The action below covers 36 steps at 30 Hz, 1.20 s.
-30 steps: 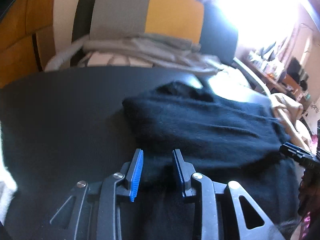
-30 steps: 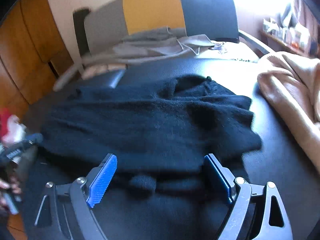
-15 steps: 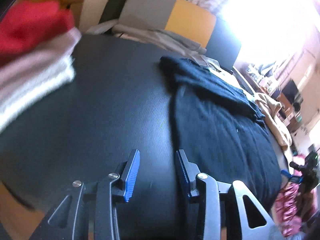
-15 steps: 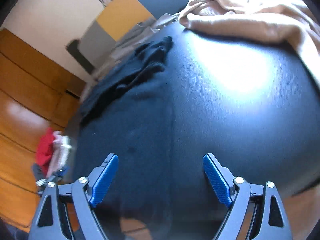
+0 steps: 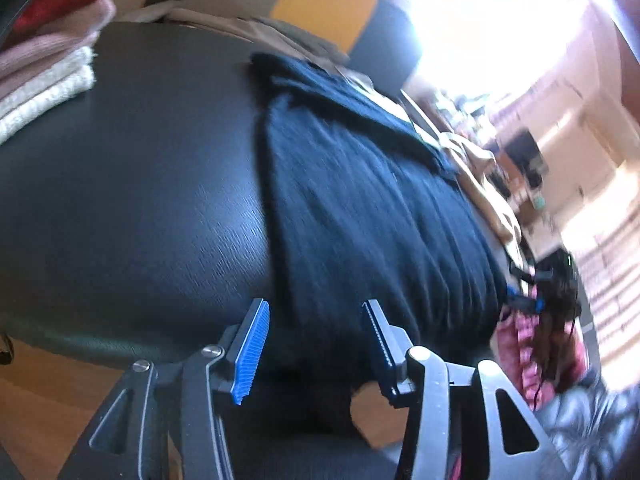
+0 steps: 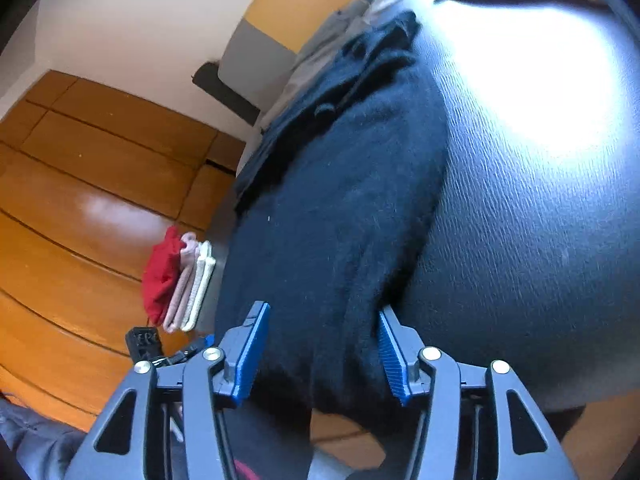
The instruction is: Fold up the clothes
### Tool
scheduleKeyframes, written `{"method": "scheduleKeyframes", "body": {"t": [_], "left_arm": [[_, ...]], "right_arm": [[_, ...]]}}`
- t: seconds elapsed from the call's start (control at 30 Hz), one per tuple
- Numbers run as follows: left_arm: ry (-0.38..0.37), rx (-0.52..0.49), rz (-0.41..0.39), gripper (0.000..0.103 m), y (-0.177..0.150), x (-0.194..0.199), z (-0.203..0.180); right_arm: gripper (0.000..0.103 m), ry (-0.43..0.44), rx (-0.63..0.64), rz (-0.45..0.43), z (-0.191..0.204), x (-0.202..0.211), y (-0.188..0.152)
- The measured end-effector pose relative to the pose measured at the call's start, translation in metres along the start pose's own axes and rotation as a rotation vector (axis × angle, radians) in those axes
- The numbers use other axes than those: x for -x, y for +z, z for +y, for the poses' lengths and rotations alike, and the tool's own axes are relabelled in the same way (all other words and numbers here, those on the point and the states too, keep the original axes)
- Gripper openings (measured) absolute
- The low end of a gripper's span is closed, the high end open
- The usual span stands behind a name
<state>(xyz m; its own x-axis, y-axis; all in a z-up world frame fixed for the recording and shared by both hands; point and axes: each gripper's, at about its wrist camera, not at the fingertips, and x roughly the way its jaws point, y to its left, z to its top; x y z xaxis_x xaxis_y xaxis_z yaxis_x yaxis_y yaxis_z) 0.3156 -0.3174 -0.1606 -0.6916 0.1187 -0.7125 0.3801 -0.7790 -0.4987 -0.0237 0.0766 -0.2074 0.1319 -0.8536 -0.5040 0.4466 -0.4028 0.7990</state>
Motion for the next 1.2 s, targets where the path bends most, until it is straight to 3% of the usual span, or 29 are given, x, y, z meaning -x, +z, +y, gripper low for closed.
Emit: {"method": "scheduleKeyframes", "body": {"t": [0.13,0.23,0.33,0.37,0.43,0.5,0.67,0.73,0.77,0.8,0.83,0.87,0.9,1.03,1.17,1.2], "left_arm": [[-0.005,0.007,-0.024,0.055,-0.004,-0.002,-0.006],[0.002,-0.025,-0.026,0.055,0.002,-0.007,-0.018],[0.027,-0.066,-0.006,0.055,0.008,-0.015,-0.031],[0.042,-0.088,0.007,0.055,0.009,-0.017,-0.034],[0.085,-0.129,0.025,0.046,0.007,-0.017,-0.038],[0.088,-0.125,0.035,0.046,0.002,-0.014,-0.035],[0.051,-0.095,0.045,0.046,0.0,-0.017,-0.038],[0.037,-0.109,0.054,0.035,0.004,-0.021,-0.048],[0.056,-0.126,0.07,0.026,0.005,-0.027,-0.053],[0.087,-0.155,0.075,0.022,0.005,-0.032,-0.057],[0.119,-0.186,0.076,0.021,0.005,-0.036,-0.06],[0.12,-0.181,0.074,0.018,0.005,-0.036,-0.059],[0.114,-0.167,0.072,0.016,0.006,-0.036,-0.057],[0.053,-0.074,0.072,0.017,0.008,-0.032,-0.043],[0.083,-0.104,0.059,0.014,0.007,-0.034,-0.049],[0.095,-0.115,0.054,0.012,0.006,-0.033,-0.052]], "right_arm": [[0.056,0.042,-0.015,0.02,-0.007,0.001,-0.003],[0.067,0.097,-0.028,-0.002,-0.009,0.001,-0.005],[0.073,0.087,0.013,-0.024,-0.003,0.003,-0.008],[0.079,0.092,0.025,-0.033,0.0,0.003,-0.01],[0.083,0.085,0.04,-0.011,0.006,0.002,-0.012],[0.09,0.107,-0.002,0.029,0.003,0.002,-0.013],[0.09,0.137,-0.039,-0.003,-0.003,0.003,-0.021],[0.081,0.067,-0.004,0.005,0.004,0.003,-0.022],[0.065,0.01,0.025,0.02,0.01,0.002,-0.021],[0.042,-0.038,0.046,0.033,0.012,0.001,-0.021],[0.031,-0.072,0.054,0.042,0.011,0.0,-0.021],[0.013,-0.106,0.062,0.051,0.01,-0.001,-0.021],[0.006,-0.14,0.07,0.06,0.009,-0.002,-0.022],[0.007,-0.175,0.091,0.061,0.009,-0.004,-0.022],[0.009,-0.147,0.064,0.064,0.006,-0.002,-0.024],[0.006,-0.156,0.059,0.063,0.006,-0.001,-0.024]]}}
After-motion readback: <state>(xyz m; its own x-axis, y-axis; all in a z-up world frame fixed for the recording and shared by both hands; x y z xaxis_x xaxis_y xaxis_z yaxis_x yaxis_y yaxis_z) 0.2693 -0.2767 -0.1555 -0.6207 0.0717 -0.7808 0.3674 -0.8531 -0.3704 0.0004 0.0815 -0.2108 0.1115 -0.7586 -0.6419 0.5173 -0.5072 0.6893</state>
